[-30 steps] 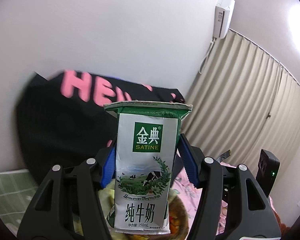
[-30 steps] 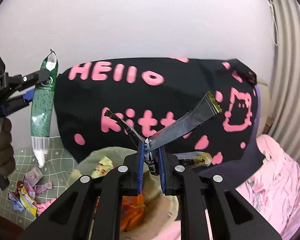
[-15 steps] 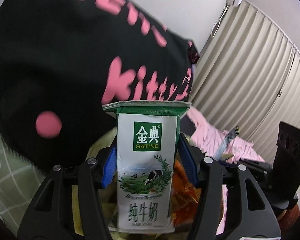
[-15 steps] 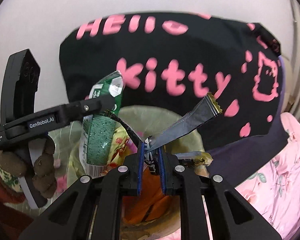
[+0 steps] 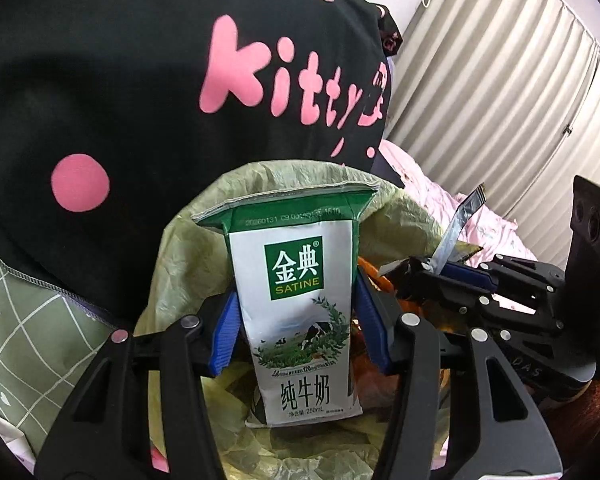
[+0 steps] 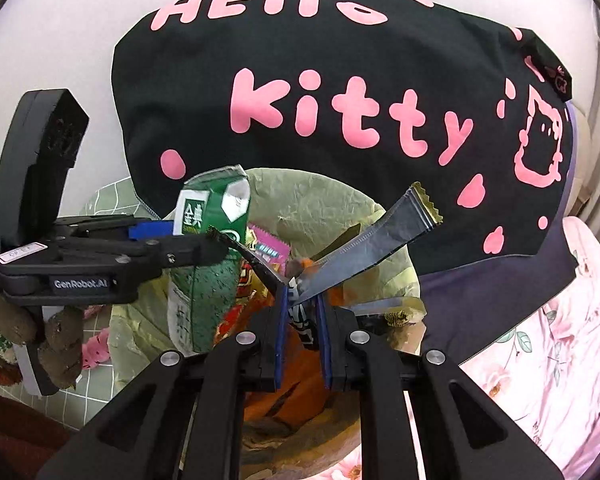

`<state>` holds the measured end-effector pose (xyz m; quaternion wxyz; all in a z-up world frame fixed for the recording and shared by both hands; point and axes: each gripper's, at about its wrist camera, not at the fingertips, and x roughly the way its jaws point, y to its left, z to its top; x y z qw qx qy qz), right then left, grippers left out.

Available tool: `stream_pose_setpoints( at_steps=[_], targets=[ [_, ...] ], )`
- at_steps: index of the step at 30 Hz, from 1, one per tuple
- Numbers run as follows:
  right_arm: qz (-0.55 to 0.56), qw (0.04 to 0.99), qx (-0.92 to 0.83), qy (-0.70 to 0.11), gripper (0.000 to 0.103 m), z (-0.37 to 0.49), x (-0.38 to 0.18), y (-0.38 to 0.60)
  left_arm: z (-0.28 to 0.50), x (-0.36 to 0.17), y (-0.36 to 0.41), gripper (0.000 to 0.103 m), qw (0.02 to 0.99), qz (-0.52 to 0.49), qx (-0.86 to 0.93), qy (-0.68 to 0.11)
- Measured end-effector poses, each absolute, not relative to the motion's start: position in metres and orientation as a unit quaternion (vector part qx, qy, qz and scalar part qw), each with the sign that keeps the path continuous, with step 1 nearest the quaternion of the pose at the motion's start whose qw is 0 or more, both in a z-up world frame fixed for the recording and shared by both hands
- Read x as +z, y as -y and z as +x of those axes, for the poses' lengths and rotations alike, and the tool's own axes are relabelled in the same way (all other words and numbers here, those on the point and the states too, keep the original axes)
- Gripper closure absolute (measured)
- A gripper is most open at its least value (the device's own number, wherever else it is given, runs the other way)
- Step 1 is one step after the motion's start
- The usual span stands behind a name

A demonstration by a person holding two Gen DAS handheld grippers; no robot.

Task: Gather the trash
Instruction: 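Carry the milk carton and grey strip into the yellow trash bag and release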

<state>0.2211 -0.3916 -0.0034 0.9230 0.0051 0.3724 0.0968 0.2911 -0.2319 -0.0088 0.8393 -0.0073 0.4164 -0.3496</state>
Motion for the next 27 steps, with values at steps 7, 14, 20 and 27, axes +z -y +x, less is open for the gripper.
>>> stream_pose_setpoints(
  at_steps=[7,14,20,27],
  targets=[
    [0.010,0.924,0.082,-0.372,0.089,0.218,-0.004,0.394,0.293,-0.009,0.230,0.053,0.833,-0.011,-0.355,-0.424],
    [0.023,0.927,0.073,-0.367,0.089,0.217,0.000,0.397,0.302,-0.014,0.228,0.053,0.824,-0.017,-0.357,-0.440],
    [0.035,0.930,0.068,-0.359,0.089,0.215,0.003,0.400,0.304,-0.008,0.219,0.053,0.814,-0.045,-0.367,-0.447],
    [0.042,0.929,0.055,-0.364,0.068,0.216,0.000,0.401,0.300,0.013,0.195,0.030,0.812,-0.094,-0.375,-0.437]
  ],
)
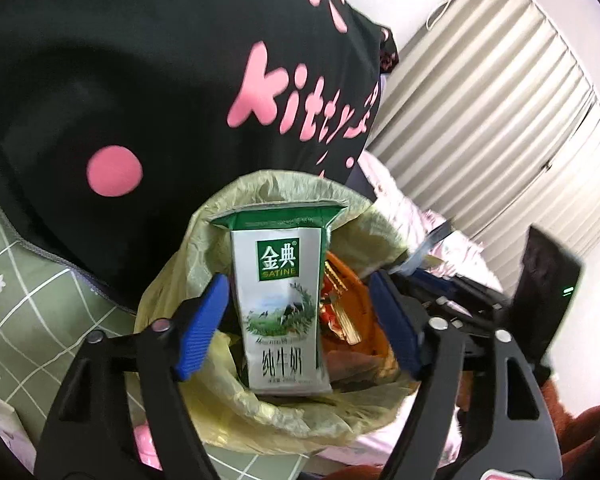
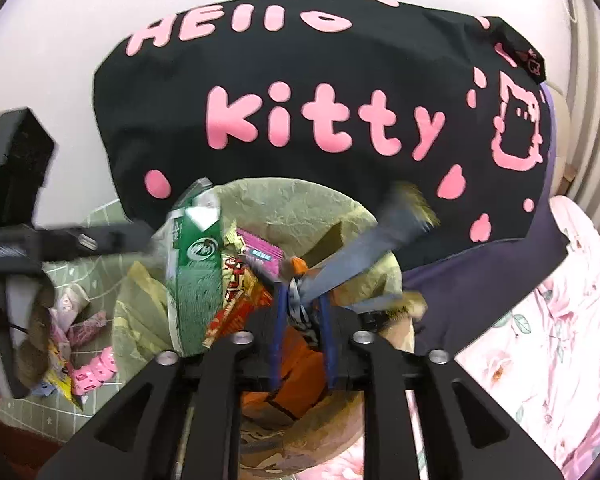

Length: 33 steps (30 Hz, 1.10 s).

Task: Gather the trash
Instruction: 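Carry the milk carton and grey strip into the yellow trash bag and release, then withdraw both tools from the trash bag back over the wrappers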

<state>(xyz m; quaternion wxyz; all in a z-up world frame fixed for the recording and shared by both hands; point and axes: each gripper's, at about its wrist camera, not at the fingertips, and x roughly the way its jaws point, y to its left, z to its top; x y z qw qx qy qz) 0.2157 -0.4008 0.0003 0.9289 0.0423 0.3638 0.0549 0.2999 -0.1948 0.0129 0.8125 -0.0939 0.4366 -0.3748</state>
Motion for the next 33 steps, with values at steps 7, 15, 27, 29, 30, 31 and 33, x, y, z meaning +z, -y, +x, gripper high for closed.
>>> stream_pose_setpoints(
  at_steps=[7,15,27,29,30,31,33],
  targets=[
    [0.038,0.934,0.055,-0.351,0.066,0.210,0.008,0.395,0.281,0.030,0.150,0.025,0.850,-0.107,-0.323,-0.401],
    [0.011,0.946,0.120,-0.302,0.060,0.204,0.033,0.347,0.251,0.031,0.071,0.025,0.886,-0.120,-0.241,-0.377],
    [-0.031,0.919,0.244,-0.309,0.049,0.210,0.027,0.240,0.196,0.026,-0.076,0.022,0.925,-0.150,-0.073,-0.341],
    [-0.037,0.910,0.255,-0.326,0.049,0.212,0.020,0.223,0.188,0.019,-0.097,0.022,0.923,-0.156,-0.051,-0.349],
    [-0.041,0.904,0.266,-0.332,0.049,0.213,0.016,0.215,0.183,0.014,-0.106,0.022,0.920,-0.156,-0.041,-0.357],
    [-0.045,0.900,0.276,-0.335,0.049,0.212,0.012,0.209,0.179,0.010,-0.112,0.022,0.917,-0.153,-0.033,-0.366],
    [-0.057,0.888,0.303,-0.342,0.049,0.210,0.005,0.189,0.171,0.000,-0.118,0.022,0.913,-0.146,-0.025,-0.380]
  ],
)
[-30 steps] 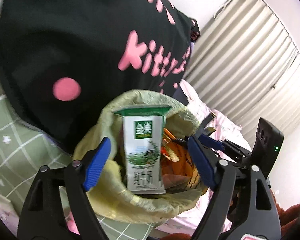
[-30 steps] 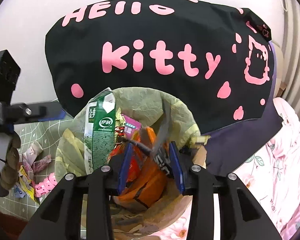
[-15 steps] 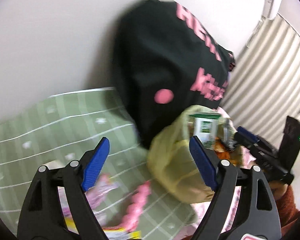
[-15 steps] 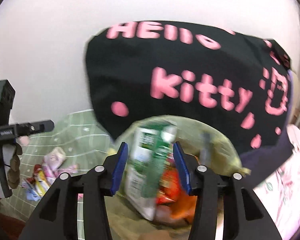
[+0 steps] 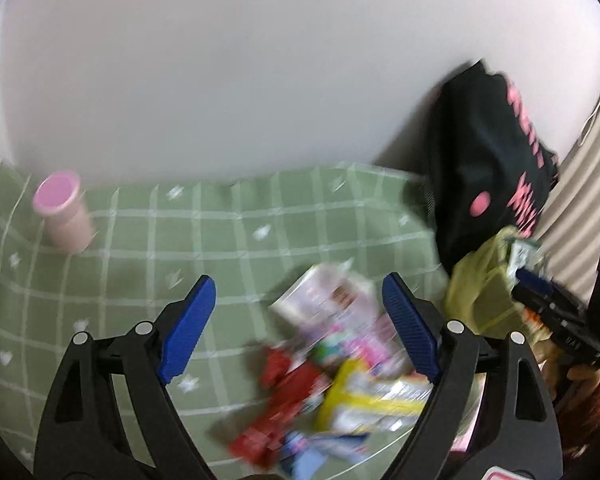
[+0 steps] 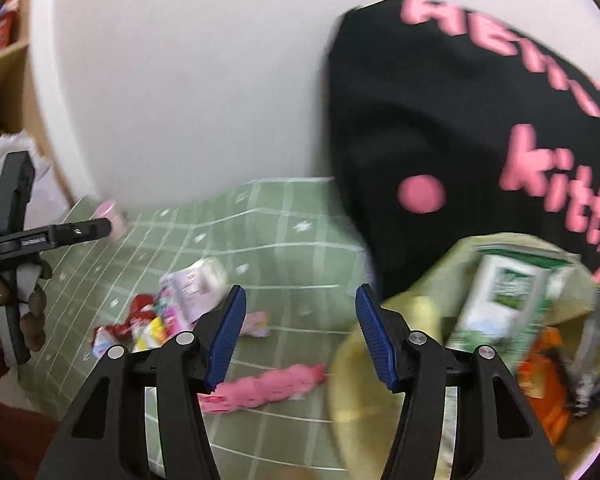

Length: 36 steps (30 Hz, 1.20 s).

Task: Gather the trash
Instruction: 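Withdraw both tools from the trash bag back over the wrappers, then grasp the yellow-striped wrapper with the right tool while the left grasps the blue wrapper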

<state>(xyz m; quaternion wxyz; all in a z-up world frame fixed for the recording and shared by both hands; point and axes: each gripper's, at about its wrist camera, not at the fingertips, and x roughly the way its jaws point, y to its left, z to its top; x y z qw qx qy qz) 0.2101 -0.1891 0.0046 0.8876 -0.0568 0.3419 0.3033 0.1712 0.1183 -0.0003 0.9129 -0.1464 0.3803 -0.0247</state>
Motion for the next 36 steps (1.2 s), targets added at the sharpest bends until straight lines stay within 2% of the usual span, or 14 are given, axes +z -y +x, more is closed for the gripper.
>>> stream_pose_setpoints(
  at_steps=[9,15,17,22,31,36],
  targets=[
    [-0.162,0.773,0.487,-0.374,0.050,0.171,-0.043,0.102,0.126,-0.040,-0.134,0.022,0.890,-0.141,-0.037,-0.431],
    [-0.254,0.736,0.485,-0.398,0.068,0.162,-0.085,0.068,0.106,-0.040,-0.120,0.022,0.887,-0.116,-0.089,-0.438],
    [-0.255,0.734,0.484,-0.402,0.069,0.166,-0.088,0.069,0.103,-0.040,-0.113,0.022,0.887,-0.105,-0.099,-0.439],
    [-0.238,0.747,0.471,-0.405,0.089,0.178,-0.085,0.074,0.099,-0.045,-0.102,0.022,0.883,-0.096,-0.107,-0.446],
    [-0.181,0.782,0.450,-0.392,0.091,0.198,-0.063,0.091,0.101,-0.053,-0.076,0.023,0.872,-0.057,-0.126,-0.470],
    [-0.148,0.792,0.443,-0.394,0.091,0.201,-0.056,0.098,0.113,-0.067,-0.069,0.031,0.864,-0.056,-0.095,-0.491]
  ],
)
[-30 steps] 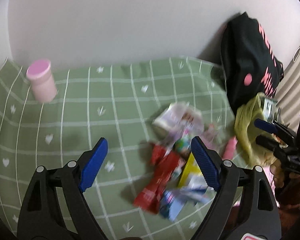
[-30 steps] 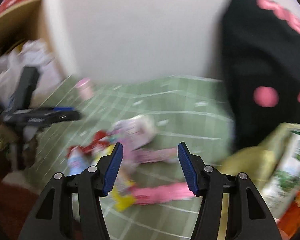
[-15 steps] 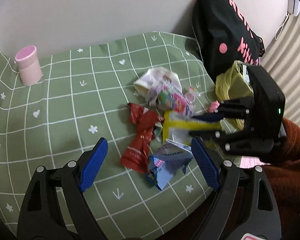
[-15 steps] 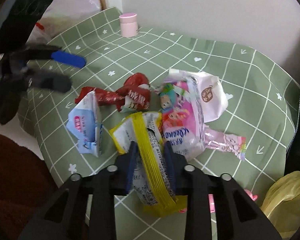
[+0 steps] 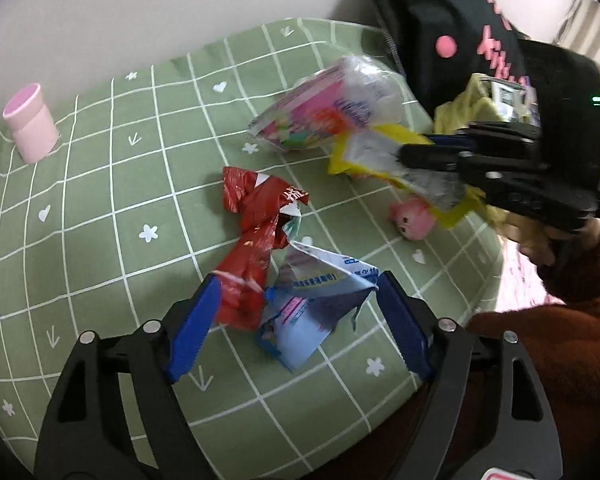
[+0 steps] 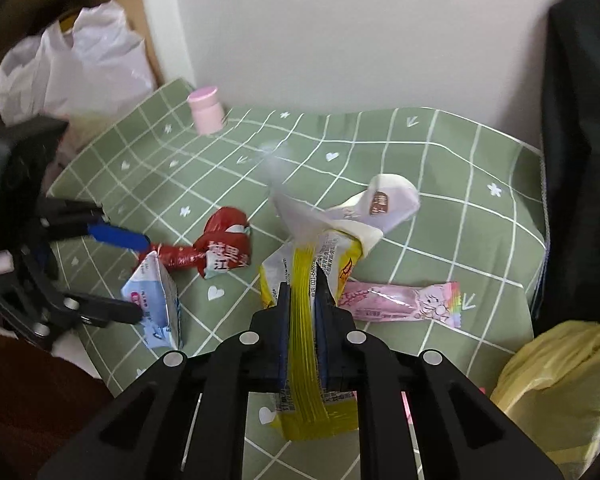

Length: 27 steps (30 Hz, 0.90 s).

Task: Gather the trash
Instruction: 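Grasp the yellow-striped wrapper with the right tool while the left grasps the blue wrapper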

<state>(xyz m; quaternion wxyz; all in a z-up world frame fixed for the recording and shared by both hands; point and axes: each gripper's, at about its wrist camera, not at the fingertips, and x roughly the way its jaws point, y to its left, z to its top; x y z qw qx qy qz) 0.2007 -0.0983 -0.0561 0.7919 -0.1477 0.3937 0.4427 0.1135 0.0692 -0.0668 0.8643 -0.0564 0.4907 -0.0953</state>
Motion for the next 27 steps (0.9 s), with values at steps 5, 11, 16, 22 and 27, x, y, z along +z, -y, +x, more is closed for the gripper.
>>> stream_pose_setpoints(
  at_steps=[5,11,16,22,27],
  targets=[
    [-0.130,0.806,0.423,-0.393,0.091,0.203,-0.055,0.107,0.134,-0.066,-0.083,0.037,0.874,-0.048,-0.028,-0.482],
    [-0.107,0.803,0.417,-0.412,0.091,0.210,-0.061,0.115,0.138,-0.057,-0.118,0.037,0.887,-0.078,0.027,-0.453],
    [-0.118,0.786,0.431,-0.427,0.065,0.207,-0.073,0.113,0.119,-0.047,-0.142,0.037,0.893,-0.107,0.024,-0.437],
    [-0.135,0.777,0.428,-0.441,0.076,0.209,-0.081,0.111,0.095,-0.047,-0.150,0.037,0.891,-0.124,-0.030,-0.436],
    [-0.145,0.790,0.425,-0.417,0.088,0.209,-0.064,0.110,0.094,-0.062,-0.132,0.037,0.883,-0.093,-0.033,-0.458]
  ],
)
